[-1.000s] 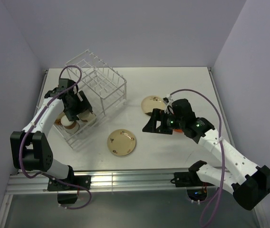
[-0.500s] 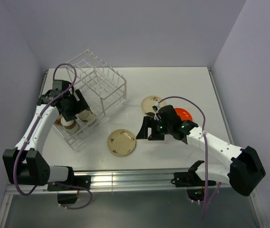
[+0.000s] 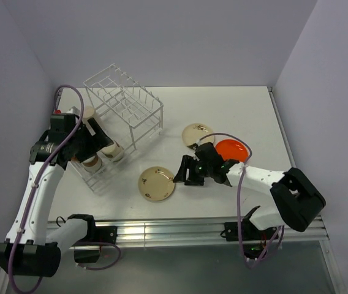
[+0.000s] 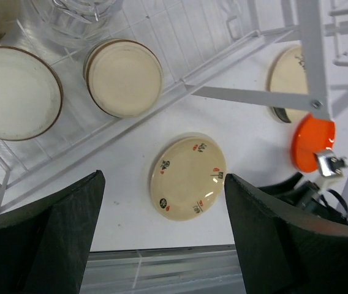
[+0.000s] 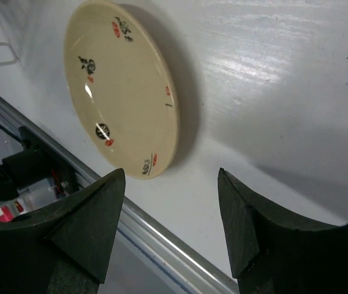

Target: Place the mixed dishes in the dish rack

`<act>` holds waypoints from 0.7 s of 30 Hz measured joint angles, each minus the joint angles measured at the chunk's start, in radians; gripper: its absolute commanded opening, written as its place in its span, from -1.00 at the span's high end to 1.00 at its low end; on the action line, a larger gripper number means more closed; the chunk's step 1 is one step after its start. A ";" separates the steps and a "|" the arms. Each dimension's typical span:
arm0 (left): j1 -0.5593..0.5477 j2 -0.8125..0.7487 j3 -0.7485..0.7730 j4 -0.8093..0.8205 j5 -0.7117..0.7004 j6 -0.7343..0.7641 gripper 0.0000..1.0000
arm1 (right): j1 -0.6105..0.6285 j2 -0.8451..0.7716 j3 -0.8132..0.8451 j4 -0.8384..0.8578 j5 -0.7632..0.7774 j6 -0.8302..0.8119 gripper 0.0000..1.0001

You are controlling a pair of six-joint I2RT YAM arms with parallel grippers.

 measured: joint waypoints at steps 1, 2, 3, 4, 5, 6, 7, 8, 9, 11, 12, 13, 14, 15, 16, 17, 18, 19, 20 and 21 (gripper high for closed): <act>0.000 -0.018 0.001 -0.004 0.005 -0.001 -0.70 | 0.004 0.017 -0.004 0.018 0.005 0.005 -0.36; 0.000 -0.033 0.003 -0.007 0.009 -0.003 -0.69 | 0.012 0.037 -0.007 0.040 0.011 0.014 -0.35; 0.000 -0.044 0.009 -0.015 0.015 -0.006 -0.69 | 0.019 0.052 -0.008 0.054 0.016 0.021 -0.34; 0.000 -0.053 0.018 -0.023 0.019 -0.010 -0.69 | 0.028 0.072 -0.008 0.069 0.022 0.029 -0.32; 0.000 -0.058 0.028 -0.028 0.024 -0.014 -0.69 | 0.037 0.089 -0.008 0.085 0.029 0.034 -0.29; 0.000 -0.063 0.042 -0.031 0.028 -0.016 -0.69 | 0.047 0.105 -0.008 0.103 0.035 0.042 -0.28; 0.000 -0.068 0.055 -0.033 0.033 -0.018 -0.69 | 0.053 0.115 -0.009 0.122 0.041 0.050 -0.26; 0.000 -0.071 0.066 -0.033 0.038 -0.018 -0.69 | 0.066 0.140 -0.009 0.142 0.047 0.058 -0.24; 0.000 -0.076 0.077 -0.033 0.043 -0.018 -0.69 | 0.073 0.156 -0.010 0.166 0.046 0.071 -0.20; 0.000 -0.082 0.093 -0.032 0.057 -0.018 -0.68 | 0.092 0.187 -0.009 0.227 0.050 0.090 -0.09; 0.000 -0.086 0.100 -0.032 0.066 -0.018 -0.68 | 0.100 0.204 -0.009 0.256 0.051 0.103 -0.05; 0.000 -0.089 0.104 -0.032 0.073 -0.018 -0.68 | 0.108 0.222 -0.009 0.289 0.053 0.114 0.05; 0.000 -0.090 0.107 -0.032 0.080 -0.018 -0.69 | 0.114 0.234 -0.010 0.312 0.056 0.123 0.13; 0.000 -0.092 0.109 -0.032 0.089 -0.018 -0.69 | 0.119 0.248 -0.012 0.336 0.061 0.134 0.38; 0.000 -0.094 0.110 -0.032 0.095 -0.018 -0.69 | 0.122 0.259 -0.017 0.364 0.063 0.144 0.57; 0.000 -0.095 0.111 -0.033 0.101 -0.018 -0.69 | 0.126 0.272 -0.021 0.381 0.075 0.151 0.77; 0.000 -0.095 0.112 -0.033 0.107 -0.018 -0.69 | 0.127 0.283 -0.028 0.397 0.079 0.163 1.00; 0.000 -0.095 0.114 -0.032 0.115 -0.018 -0.68 | 0.127 0.293 -0.033 0.418 0.078 0.173 1.00; 0.000 -0.095 0.114 -0.033 0.122 -0.018 -0.68 | 0.127 0.296 -0.035 0.430 0.080 0.181 1.00; 0.000 -0.095 0.115 -0.033 0.129 -0.018 -0.68 | 0.129 0.298 -0.042 0.444 0.082 0.186 1.00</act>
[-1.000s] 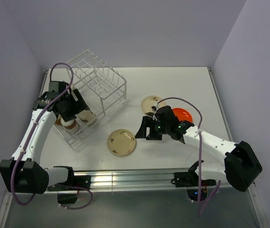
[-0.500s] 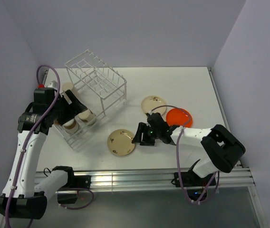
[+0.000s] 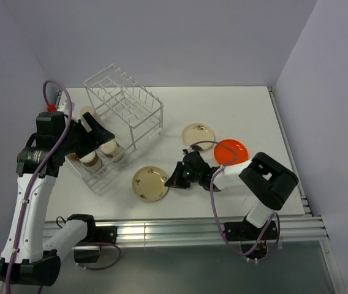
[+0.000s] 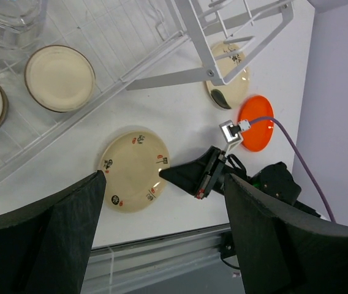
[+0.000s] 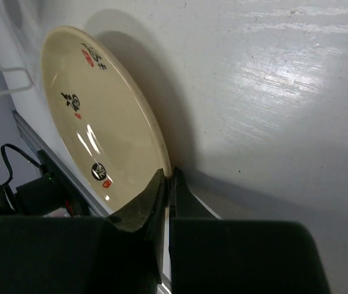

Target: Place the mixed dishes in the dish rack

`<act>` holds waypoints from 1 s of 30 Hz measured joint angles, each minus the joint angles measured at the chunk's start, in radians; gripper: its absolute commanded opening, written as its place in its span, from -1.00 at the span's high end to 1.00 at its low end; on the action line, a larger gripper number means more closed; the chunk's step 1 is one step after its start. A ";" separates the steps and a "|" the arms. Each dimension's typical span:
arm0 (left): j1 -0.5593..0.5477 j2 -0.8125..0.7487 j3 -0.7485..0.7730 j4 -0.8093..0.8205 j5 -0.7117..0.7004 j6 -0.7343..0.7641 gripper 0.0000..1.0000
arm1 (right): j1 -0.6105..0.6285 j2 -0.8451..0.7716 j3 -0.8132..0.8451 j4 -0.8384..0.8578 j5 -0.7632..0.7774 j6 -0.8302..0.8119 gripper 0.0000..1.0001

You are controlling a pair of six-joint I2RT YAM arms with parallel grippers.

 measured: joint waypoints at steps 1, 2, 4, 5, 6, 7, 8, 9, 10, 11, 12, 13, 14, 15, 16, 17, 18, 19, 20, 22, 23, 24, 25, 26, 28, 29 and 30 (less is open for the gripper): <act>0.000 0.000 0.000 0.000 0.009 0.000 -0.67 | 0.000 0.000 -0.007 0.012 0.003 0.003 1.00; 0.000 0.000 0.000 0.001 0.019 0.000 -0.65 | 0.002 -0.002 -0.014 0.024 0.006 0.005 1.00; 0.000 0.000 0.000 0.006 0.053 0.000 -0.64 | 0.005 -0.014 -0.023 0.026 0.017 0.003 1.00; -0.002 0.000 0.000 0.013 0.074 0.001 -0.63 | 0.006 -0.031 -0.028 0.014 0.027 -0.004 1.00; -0.007 0.000 -0.002 0.023 0.099 0.001 -0.62 | 0.006 -0.054 -0.033 -0.008 0.038 -0.013 1.00; -0.017 -0.001 -0.007 0.040 0.128 0.000 -0.62 | 0.006 -0.088 -0.034 -0.051 0.051 -0.026 1.00; -0.029 -0.004 -0.016 0.059 0.151 0.000 -0.63 | 0.007 -0.129 -0.034 -0.095 0.067 -0.043 1.00; -0.047 -0.008 -0.028 0.078 0.174 -0.001 -0.64 | 0.007 -0.161 -0.032 -0.126 0.076 -0.057 1.00; -0.077 -0.014 -0.046 0.105 0.190 -0.005 -0.64 | 0.007 -0.206 -0.024 -0.185 0.088 -0.075 1.00; -0.104 -0.017 -0.060 0.125 0.204 -0.007 -0.64 | 0.007 -0.247 -0.008 -0.238 0.097 -0.092 1.00; -0.141 -0.019 -0.075 0.146 0.215 -0.009 -0.64 | 0.007 -0.291 0.021 -0.304 0.106 -0.114 1.00; -0.181 -0.021 -0.088 0.167 0.222 -0.013 -0.64 | 0.007 -0.323 0.050 -0.358 0.109 -0.131 1.00; -0.210 -0.021 -0.099 0.187 0.225 -0.017 -0.64 | 0.007 -0.354 0.084 -0.403 0.112 -0.145 1.00; -0.243 -0.019 -0.110 0.205 0.229 -0.024 -0.63 | 0.007 -0.386 0.121 -0.442 0.114 -0.161 1.00; -0.271 -0.018 -0.121 0.220 0.229 -0.027 -0.63 | 0.007 -0.416 0.155 -0.473 0.115 -0.172 1.00; -0.298 -0.017 -0.132 0.238 0.227 -0.030 -0.63 | 0.007 -0.445 0.191 -0.503 0.115 -0.185 1.00; -0.322 -0.016 -0.142 0.251 0.227 -0.031 -0.63 | 0.007 -0.475 0.225 -0.529 0.114 -0.195 1.00; -0.338 -0.016 -0.150 0.261 0.225 -0.032 -0.63 | 0.007 -0.497 0.250 -0.547 0.114 -0.203 1.00; -0.347 -0.015 -0.155 0.267 0.224 -0.032 -0.63 | 0.007 -0.520 0.271 -0.567 0.114 -0.210 1.00; -0.359 -0.015 -0.159 0.274 0.216 -0.031 -0.62 | 0.007 -0.562 0.293 -0.601 0.109 -0.219 1.00; -0.362 -0.015 -0.159 0.277 0.209 -0.029 -0.61 | 0.007 -0.580 0.296 -0.617 0.107 -0.220 1.00; -0.364 -0.015 -0.157 0.275 0.196 -0.025 -0.61 | 0.007 -0.596 0.296 -0.631 0.102 -0.223 1.00; -0.365 -0.013 -0.153 0.269 0.187 -0.022 -0.60 | 0.007 -0.609 0.296 -0.651 0.095 -0.227 1.00; -0.366 -0.011 -0.147 0.262 0.172 -0.018 -0.60 | 0.007 -0.619 0.297 -0.670 0.087 -0.229 1.00; -0.369 -0.007 -0.129 0.239 0.142 -0.003 -0.59 | 0.007 -0.629 0.297 -0.704 0.076 -0.235 1.00; -0.370 -0.006 -0.120 0.229 0.129 0.002 -0.59 | 0.007 -0.633 0.298 -0.720 0.071 -0.237 1.00; -0.371 -0.006 -0.111 0.220 0.117 0.006 -0.59 | 0.007 -0.636 0.298 -0.733 0.068 -0.238 1.00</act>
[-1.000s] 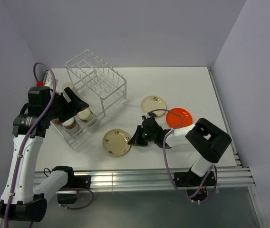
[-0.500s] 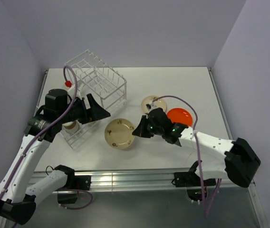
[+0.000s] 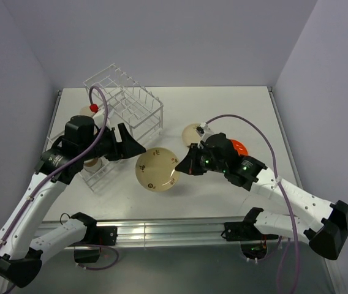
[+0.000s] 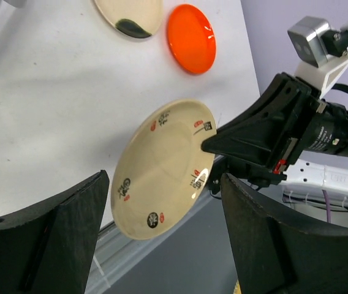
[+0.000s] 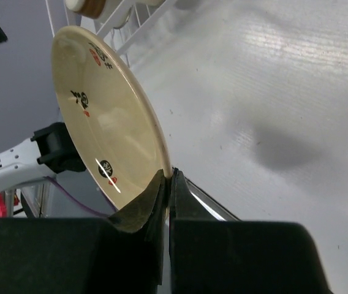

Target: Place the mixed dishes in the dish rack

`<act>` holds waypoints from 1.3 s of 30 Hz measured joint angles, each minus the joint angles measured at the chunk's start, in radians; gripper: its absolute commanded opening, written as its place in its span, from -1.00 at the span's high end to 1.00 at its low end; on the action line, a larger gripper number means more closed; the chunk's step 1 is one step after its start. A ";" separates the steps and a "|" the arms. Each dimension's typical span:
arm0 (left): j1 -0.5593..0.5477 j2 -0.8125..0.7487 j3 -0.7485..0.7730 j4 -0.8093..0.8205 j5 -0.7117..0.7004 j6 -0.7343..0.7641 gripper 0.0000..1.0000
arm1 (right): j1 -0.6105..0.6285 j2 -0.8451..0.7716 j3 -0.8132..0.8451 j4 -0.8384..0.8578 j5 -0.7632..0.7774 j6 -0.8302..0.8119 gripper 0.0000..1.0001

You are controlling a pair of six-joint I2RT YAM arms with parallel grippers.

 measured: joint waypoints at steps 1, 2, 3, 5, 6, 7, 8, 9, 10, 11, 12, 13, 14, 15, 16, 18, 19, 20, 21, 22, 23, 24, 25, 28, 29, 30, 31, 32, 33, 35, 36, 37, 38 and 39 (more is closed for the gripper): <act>0.000 0.000 0.006 -0.006 -0.007 0.004 -0.59 | 0.000 -0.004 0.000 -0.013 -0.003 -0.001 1.00; -0.001 0.000 0.010 -0.008 -0.013 0.009 -0.57 | 0.000 -0.010 0.000 -0.025 -0.007 -0.003 1.00; -0.001 0.000 0.011 -0.008 -0.016 0.013 -0.56 | 0.000 -0.016 0.002 -0.036 -0.011 -0.003 1.00; -0.004 0.001 0.011 -0.011 -0.017 0.017 -0.56 | 0.000 -0.027 0.008 -0.048 -0.019 -0.004 1.00; -0.008 0.002 0.011 -0.011 -0.016 0.017 -0.55 | 0.000 -0.031 0.014 -0.054 -0.026 -0.004 1.00; -0.011 0.002 0.011 -0.011 -0.016 0.017 -0.55 | 0.000 -0.034 0.022 -0.059 -0.031 -0.003 1.00; -0.015 0.002 0.010 -0.010 -0.013 0.017 -0.55 | 0.000 -0.037 0.034 -0.065 -0.037 -0.003 1.00; -0.018 0.002 0.010 -0.009 -0.008 0.018 -0.54 | 0.000 -0.037 0.042 -0.066 -0.041 -0.004 1.00; -0.021 0.002 0.010 -0.008 -0.004 0.018 -0.54 | 0.000 -0.039 0.053 -0.068 -0.046 -0.004 1.00; -0.024 0.000 0.007 -0.005 0.003 0.020 -0.54 | 0.000 -0.039 0.066 -0.068 -0.051 -0.004 1.00; -0.026 0.000 0.006 -0.003 0.009 0.023 -0.53 | 0.000 -0.039 0.077 -0.067 -0.057 -0.004 1.00; -0.029 0.000 0.006 -0.002 0.016 0.025 -0.52 | 0.000 -0.039 0.084 -0.067 -0.061 -0.005 1.00; -0.031 0.000 0.006 -0.002 0.026 0.028 -0.52 | 0.000 -0.039 0.091 -0.067 -0.065 -0.006 1.00; -0.032 0.000 0.006 -0.002 0.031 0.031 -0.51 | 0.000 -0.039 0.097 -0.068 -0.068 -0.007 1.00; -0.035 0.000 0.006 -0.002 0.037 0.035 -0.51 | 0.000 -0.039 0.100 -0.067 -0.072 -0.008 1.00; -0.040 -0.001 0.000 0.003 0.052 0.039 -0.49 | 0.000 -0.039 0.102 -0.067 -0.080 -0.011 1.00; -0.043 -0.003 -0.007 0.006 0.063 0.041 -0.44 | 0.000 -0.039 0.102 -0.068 -0.083 -0.015 1.00; -0.045 -0.005 -0.014 0.008 0.074 0.042 -0.41 | 0.000 -0.039 0.102 -0.068 -0.086 -0.016 1.00; -0.048 -0.007 -0.021 0.013 0.084 0.042 -0.38 | -0.002 -0.039 0.102 -0.068 -0.088 -0.019 1.00; -0.051 -0.008 -0.026 0.014 0.094 0.042 -0.33 | -0.004 -0.039 0.102 -0.068 -0.090 -0.020 1.00; -0.054 -0.009 -0.031 0.019 0.104 0.042 -0.30 | -0.005 -0.039 0.102 -0.068 -0.093 -0.022 1.00; -0.056 -0.010 -0.034 0.022 0.109 0.042 -0.24 | -0.006 -0.038 0.102 -0.068 -0.096 -0.023 1.00; -0.060 -0.010 -0.037 0.022 0.115 0.042 -0.10 | -0.007 -0.037 0.102 -0.067 -0.098 -0.024 1.00; -0.066 -0.010 -0.040 0.023 0.123 0.042 0.13 | -0.016 -0.031 0.102 -0.067 -0.108 -0.029 1.00; -0.067 -0.011 -0.042 0.023 0.124 0.043 0.20 | -0.020 -0.028 0.102 -0.068 -0.111 -0.031 1.00; -0.067 -0.013 -0.043 0.023 0.123 0.047 0.31 | -0.025 -0.026 0.102 -0.068 -0.117 -0.033 1.00; -0.066 -0.014 -0.044 0.021 0.122 0.047 0.58 | -0.030 -0.024 0.103 -0.068 -0.126 -0.035 1.00; -0.066 -0.015 -0.044 0.018 0.114 0.051 0.68 | -0.034 -0.023 0.103 -0.069 -0.132 -0.040 1.00; -0.063 -0.015 -0.045 0.017 0.111 0.053 0.77 | -0.038 -0.023 0.105 -0.072 -0.142 -0.041 1.00; -0.062 -0.015 -0.046 0.018 0.107 0.064 0.99 | -0.046 -0.022 0.118 -0.081 -0.150 -0.044 1.00; -0.062 -0.015 -0.046 0.019 0.107 0.069 0.99 | -0.048 -0.022 0.123 -0.085 -0.152 -0.045 1.00; -0.062 -0.015 -0.046 0.021 0.107 0.072 0.99 | -0.049 -0.022 0.129 -0.091 -0.154 -0.045 1.00; -0.062 -0.015 -0.046 0.023 0.109 0.073 0.99 | -0.050 -0.021 0.134 -0.096 -0.155 -0.048 1.00; -0.062 -0.015 -0.046 0.025 0.110 0.073 0.99 | -0.050 -0.020 0.138 -0.099 -0.155 -0.050 1.00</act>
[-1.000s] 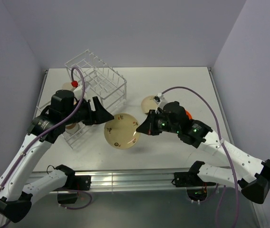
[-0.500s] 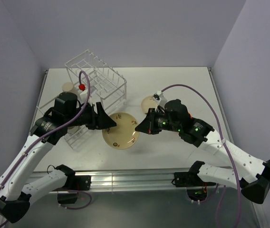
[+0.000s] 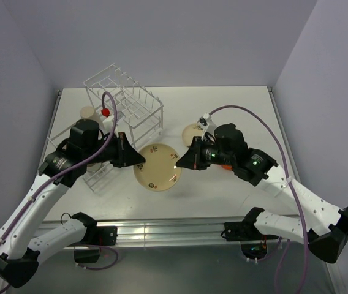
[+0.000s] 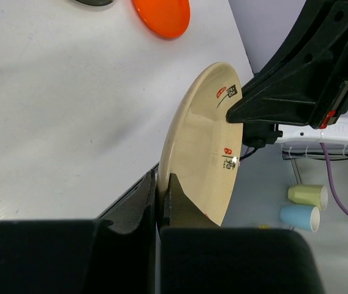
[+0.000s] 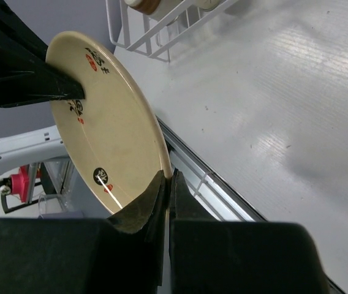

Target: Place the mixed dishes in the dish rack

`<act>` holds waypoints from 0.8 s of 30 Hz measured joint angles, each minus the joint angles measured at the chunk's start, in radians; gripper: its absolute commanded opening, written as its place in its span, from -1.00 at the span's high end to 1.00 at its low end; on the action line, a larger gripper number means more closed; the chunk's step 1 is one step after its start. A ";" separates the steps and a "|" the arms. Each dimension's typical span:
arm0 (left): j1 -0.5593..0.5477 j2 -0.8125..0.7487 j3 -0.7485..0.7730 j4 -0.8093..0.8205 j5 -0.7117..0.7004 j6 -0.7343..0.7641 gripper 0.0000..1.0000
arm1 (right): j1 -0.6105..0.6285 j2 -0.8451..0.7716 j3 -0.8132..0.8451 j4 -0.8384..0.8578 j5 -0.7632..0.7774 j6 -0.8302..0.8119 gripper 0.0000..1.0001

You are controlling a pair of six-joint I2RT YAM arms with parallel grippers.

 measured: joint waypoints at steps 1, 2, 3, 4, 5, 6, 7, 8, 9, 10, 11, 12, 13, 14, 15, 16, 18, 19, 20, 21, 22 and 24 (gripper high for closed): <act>0.000 0.001 0.000 0.002 0.002 0.000 1.00 | -0.002 0.002 0.006 -0.008 -0.001 -0.003 1.00; 0.000 0.002 0.000 0.005 0.004 0.000 1.00 | -0.003 0.003 0.012 -0.015 -0.002 -0.003 1.00; 0.000 0.002 0.000 0.010 0.005 -0.001 0.99 | -0.005 0.007 0.021 -0.025 -0.002 -0.008 1.00; 0.000 0.002 0.000 0.015 0.006 -0.001 0.99 | -0.006 0.011 0.031 -0.033 -0.002 -0.013 1.00; 0.000 0.002 0.000 0.023 0.005 -0.003 1.00 | -0.010 0.015 0.040 -0.040 -0.004 -0.018 1.00; 0.000 0.000 0.000 0.029 0.005 -0.005 1.00 | -0.013 0.019 0.051 -0.048 -0.005 -0.025 1.00; 0.001 -0.001 0.000 0.039 0.005 -0.008 0.99 | -0.015 0.023 0.061 -0.053 -0.005 -0.032 0.94; 0.001 -0.003 0.000 0.046 0.005 -0.010 0.99 | -0.018 0.026 0.069 -0.057 -0.006 -0.037 0.77; 0.002 -0.005 0.000 0.053 0.005 -0.013 1.00 | -0.022 0.029 0.079 -0.061 -0.010 -0.039 0.58; 0.002 -0.008 0.000 0.059 0.004 -0.016 1.00 | -0.025 0.032 0.090 -0.066 -0.012 -0.043 0.30; 0.002 -0.009 0.001 0.070 0.010 -0.027 1.00 | -0.028 0.037 0.100 -0.061 -0.017 -0.041 -0.21; -0.002 -0.009 0.004 0.078 0.019 -0.032 1.00 | -0.029 0.045 0.117 -0.055 -0.021 -0.040 -0.48; -0.007 -0.009 0.008 0.085 0.024 -0.035 1.00 | -0.030 0.049 0.130 -0.050 -0.024 -0.044 -0.78; -0.010 -0.009 0.018 0.085 0.026 -0.037 1.00 | -0.033 0.050 0.140 -0.046 -0.024 -0.049 -0.82; -0.011 -0.009 0.032 0.084 0.025 -0.039 1.00 | -0.038 0.050 0.147 -0.048 -0.025 -0.062 -0.83; -0.011 -0.009 0.048 0.082 0.019 -0.038 1.00 | -0.053 0.050 0.158 -0.051 -0.024 -0.064 -0.85; -0.011 -0.007 0.093 0.071 -0.003 -0.032 1.00 | -0.089 0.045 0.175 -0.066 -0.011 -0.074 -0.85; -0.011 -0.004 0.124 0.063 -0.024 -0.028 1.00 | -0.119 0.042 0.184 -0.076 -0.003 -0.081 -0.86; -0.011 0.000 0.152 0.054 -0.055 -0.021 1.00 | -0.152 0.034 0.193 -0.085 -0.002 -0.083 -0.85; -0.014 0.010 0.187 0.044 -0.087 -0.012 1.00 | -0.173 0.028 0.202 -0.086 -0.006 -0.085 -0.85; -0.021 0.025 0.223 0.031 -0.120 0.001 1.00 | -0.196 0.019 0.214 -0.086 -0.011 -0.090 -0.85; -0.025 0.050 0.288 0.014 -0.217 0.031 1.00 | -0.252 -0.016 0.233 -0.114 0.012 -0.113 -0.85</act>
